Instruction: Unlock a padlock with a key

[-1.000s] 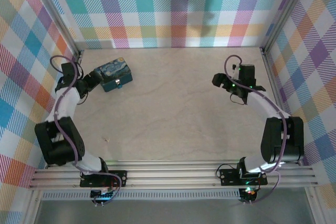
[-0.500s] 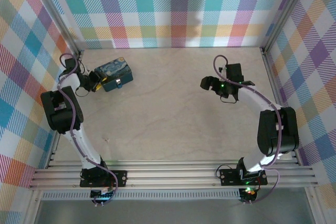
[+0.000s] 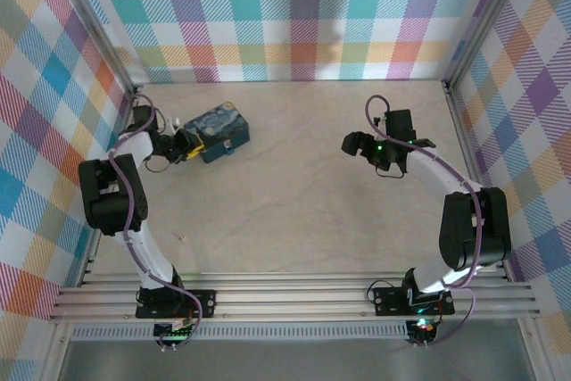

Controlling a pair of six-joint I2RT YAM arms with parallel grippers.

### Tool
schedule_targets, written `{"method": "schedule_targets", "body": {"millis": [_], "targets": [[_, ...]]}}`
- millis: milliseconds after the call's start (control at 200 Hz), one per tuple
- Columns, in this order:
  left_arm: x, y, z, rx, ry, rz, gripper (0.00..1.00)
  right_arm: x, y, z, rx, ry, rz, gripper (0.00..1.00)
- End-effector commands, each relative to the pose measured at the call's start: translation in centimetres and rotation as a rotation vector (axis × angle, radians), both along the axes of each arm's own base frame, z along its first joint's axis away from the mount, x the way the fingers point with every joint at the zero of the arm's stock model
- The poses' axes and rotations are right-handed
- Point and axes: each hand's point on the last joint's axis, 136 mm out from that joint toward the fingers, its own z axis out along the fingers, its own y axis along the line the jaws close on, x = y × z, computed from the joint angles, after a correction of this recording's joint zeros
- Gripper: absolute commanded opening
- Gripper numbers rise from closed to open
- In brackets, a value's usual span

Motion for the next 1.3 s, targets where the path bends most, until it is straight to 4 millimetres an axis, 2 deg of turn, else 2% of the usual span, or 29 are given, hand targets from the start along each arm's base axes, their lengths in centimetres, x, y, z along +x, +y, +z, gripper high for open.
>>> {"method": "schedule_targets", "body": {"millis": [0,95,230,360,490,690,790,915,1055,1200,1295], "targets": [[-4.6,-2.9,-3.2,0.045,0.156,-0.086,0.18,0.2,1.3,2.4,0.063,-0.021,0.034,0.9],[-5.2,-5.3,-3.0,0.06,0.143,-0.122,0.18,-0.1,3.4,2.8,0.118,-0.014,0.13,0.87],[-6.2,-8.8,-2.7,0.086,0.13,-0.182,0.19,-0.8,6.2,2.1,0.108,0.035,0.227,0.83],[-6.8,-11.6,-2.6,0.114,0.124,-0.229,0.19,-0.9,8.3,1.3,0.095,0.029,0.251,0.81],[-7.0,-14.0,-2.8,0.126,0.121,-0.261,0.2,-0.8,9.1,-0.4,0.079,0.106,0.233,0.8],[-7.1,-18.0,-3.4,0.137,0.126,-0.324,0.2,-0.3,9.5,-2.8,0.068,0.17,0.235,0.81],[-6.6,-20.0,-3.5,0.113,0.13,-0.332,0.21,0.3,9.9,-3.4,0.074,0.186,0.248,0.77],[-5.3,-22.5,-2.9,0.09,0.122,-0.333,0.21,1.1,9.9,-3.4,0.054,0.174,0.247,0.71],[-3.6,-26.0,-2.1,0.063,0.099,-0.344,0.21,2.6,8.9,-2.7,0.042,0.158,0.235,0.63],[-1.5,-29.9,-1.3,0.022,0.064,-0.362,0.22,4.7,7.8,-2.3,0.071,0.163,0.184,0.62],[-0.2,-31.4,-1.0,0.017,0.054,-0.367,0.22,6.2,7.3,-1.9,0.088,0.163,0.17,0.62]]}}
